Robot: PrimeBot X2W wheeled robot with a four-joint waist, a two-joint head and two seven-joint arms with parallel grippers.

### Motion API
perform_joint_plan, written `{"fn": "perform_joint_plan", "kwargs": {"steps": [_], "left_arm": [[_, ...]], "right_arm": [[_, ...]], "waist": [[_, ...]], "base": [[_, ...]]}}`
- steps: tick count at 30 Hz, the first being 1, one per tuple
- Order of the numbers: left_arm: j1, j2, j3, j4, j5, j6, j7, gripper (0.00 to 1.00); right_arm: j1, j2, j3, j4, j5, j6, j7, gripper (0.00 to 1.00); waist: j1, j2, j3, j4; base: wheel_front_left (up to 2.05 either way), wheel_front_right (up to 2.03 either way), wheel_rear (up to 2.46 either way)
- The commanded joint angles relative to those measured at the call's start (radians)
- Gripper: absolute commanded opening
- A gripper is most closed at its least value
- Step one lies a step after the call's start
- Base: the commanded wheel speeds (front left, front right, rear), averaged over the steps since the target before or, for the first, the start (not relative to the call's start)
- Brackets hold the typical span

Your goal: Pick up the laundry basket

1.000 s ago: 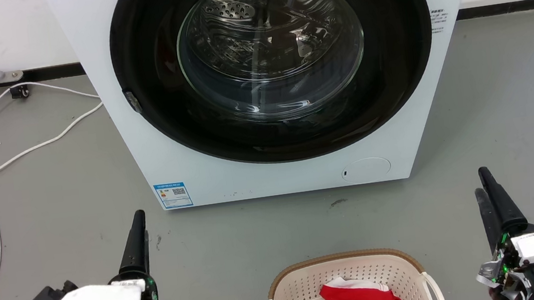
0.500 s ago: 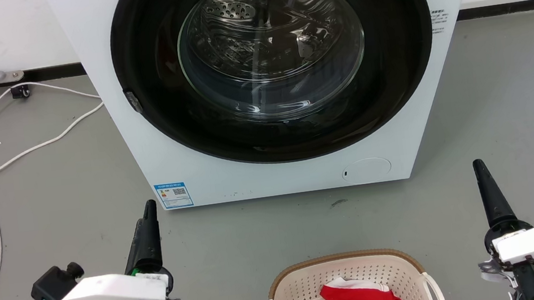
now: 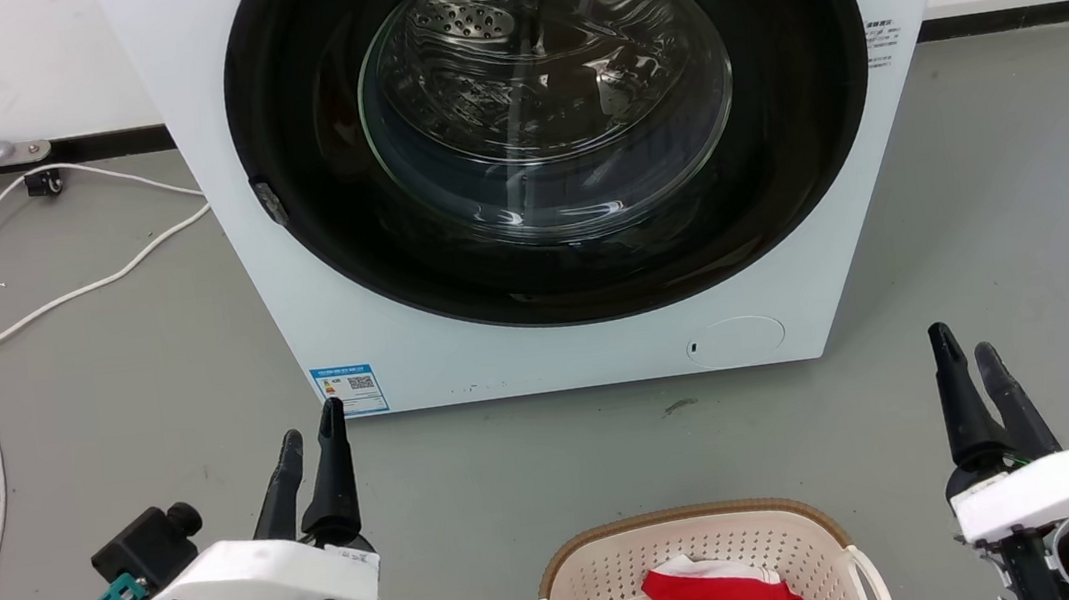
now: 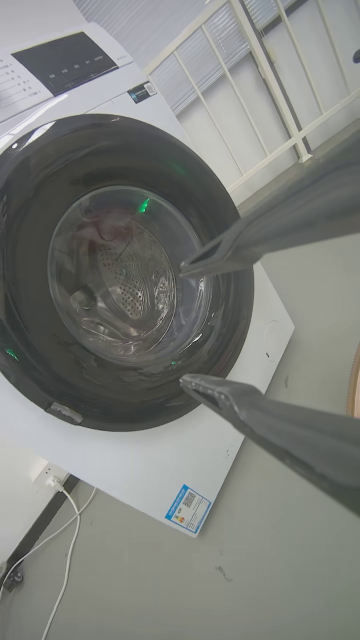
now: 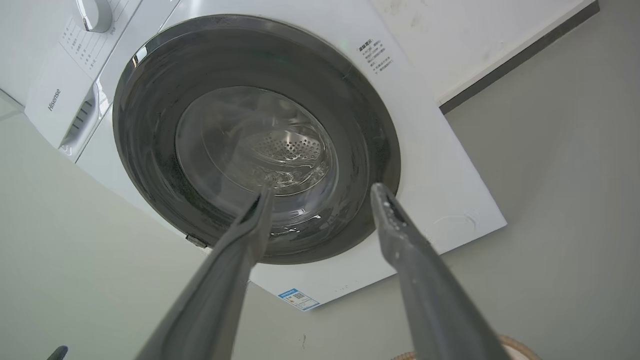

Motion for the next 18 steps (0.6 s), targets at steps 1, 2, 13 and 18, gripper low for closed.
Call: {"fn": "perform_joint_plan", "kwargs": {"steps": [1, 2, 13, 18], "left_arm": [[-0.028, 0.003, -0.006, -0.008, 0.042, 0.004, -0.011, 1.0], [-0.029, 0.003, -0.008, -0.006, 0.059, 0.005, -0.014, 1.0], [-0.033, 0.003, -0.027, -0.002, 0.212, 0.012, -0.046, 1.0], [-0.036, 0.003, -0.033, 0.004, 0.264, 0.014, -0.057, 1.0]], "right_arm": [[-0.005, -0.001, 0.003, -0.009, -0.049, 0.0, -0.011, 1.0], [-0.005, -0.001, 0.003, -0.006, -0.069, 0.0, -0.013, 1.0], [0.003, 0.0, 0.01, -0.005, -0.246, 0.0, -0.018, 1.0], [0.005, 0.0, 0.01, -0.009, -0.305, 0.0, -0.014, 1.0]], "waist": [[0.0, 0.0, 0.0, 0.0], [0.0, 0.0, 0.0, 0.0], [0.0, 0.0, -0.002, 0.003], [0.0, 0.0, -0.002, 0.003]], "base": [[0.0, 0.0, 0.0], [0.0, 0.0, 0.0], [0.0, 0.0, 0.0], [0.0, 0.0, 0.0]]}}
